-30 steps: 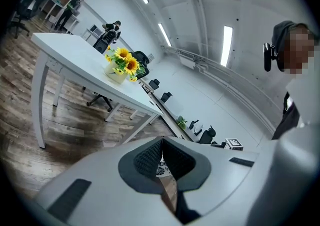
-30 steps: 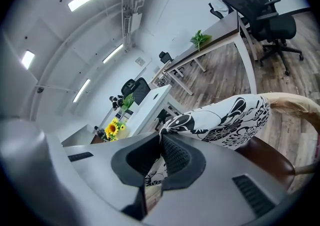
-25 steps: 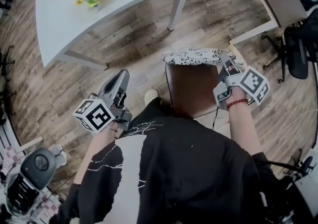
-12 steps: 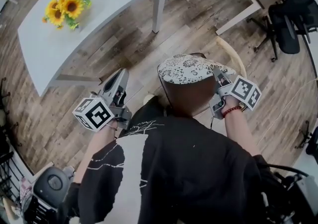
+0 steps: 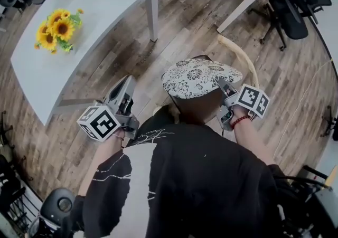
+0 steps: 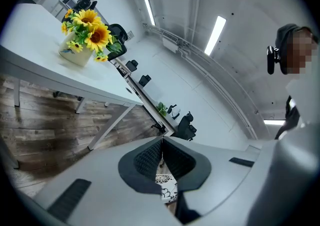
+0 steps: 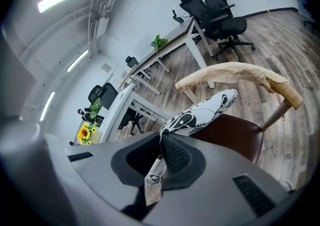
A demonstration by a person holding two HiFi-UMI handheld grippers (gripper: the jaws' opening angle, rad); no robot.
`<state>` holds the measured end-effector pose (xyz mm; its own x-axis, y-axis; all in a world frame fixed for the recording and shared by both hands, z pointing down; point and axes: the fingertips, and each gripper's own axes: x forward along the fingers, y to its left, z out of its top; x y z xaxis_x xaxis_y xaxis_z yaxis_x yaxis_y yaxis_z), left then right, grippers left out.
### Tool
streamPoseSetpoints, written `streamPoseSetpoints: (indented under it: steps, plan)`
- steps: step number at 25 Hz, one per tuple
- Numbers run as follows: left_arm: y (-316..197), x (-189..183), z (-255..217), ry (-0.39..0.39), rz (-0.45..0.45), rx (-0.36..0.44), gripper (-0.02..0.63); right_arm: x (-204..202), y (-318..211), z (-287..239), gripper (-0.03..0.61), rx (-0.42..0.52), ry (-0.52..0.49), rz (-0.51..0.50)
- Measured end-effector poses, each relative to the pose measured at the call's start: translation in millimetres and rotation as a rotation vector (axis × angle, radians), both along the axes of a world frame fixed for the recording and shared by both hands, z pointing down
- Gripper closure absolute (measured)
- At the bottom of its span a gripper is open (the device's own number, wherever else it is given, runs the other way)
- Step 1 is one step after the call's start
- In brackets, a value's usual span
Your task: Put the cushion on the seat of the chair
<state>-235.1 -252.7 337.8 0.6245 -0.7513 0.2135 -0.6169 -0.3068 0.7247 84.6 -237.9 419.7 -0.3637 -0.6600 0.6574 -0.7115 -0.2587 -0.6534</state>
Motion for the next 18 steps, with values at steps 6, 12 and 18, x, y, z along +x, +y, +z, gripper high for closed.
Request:
streamPoseSetpoints:
  steps: [6,12,18]
  plan:
    - [-2,-3,3,0.001,0.021,0.002,0.598,-6,20,14,0.557,-0.040,0.009,0.000]
    - [9,6,20,0.010,0.054,-0.048,0.597,-2,33,22,0.557,-0.083,-0.024,0.033]
    - [12,36,20,0.004,0.105,-0.055,0.598,7,43,27,0.557,-0.093,-0.041,0.041]
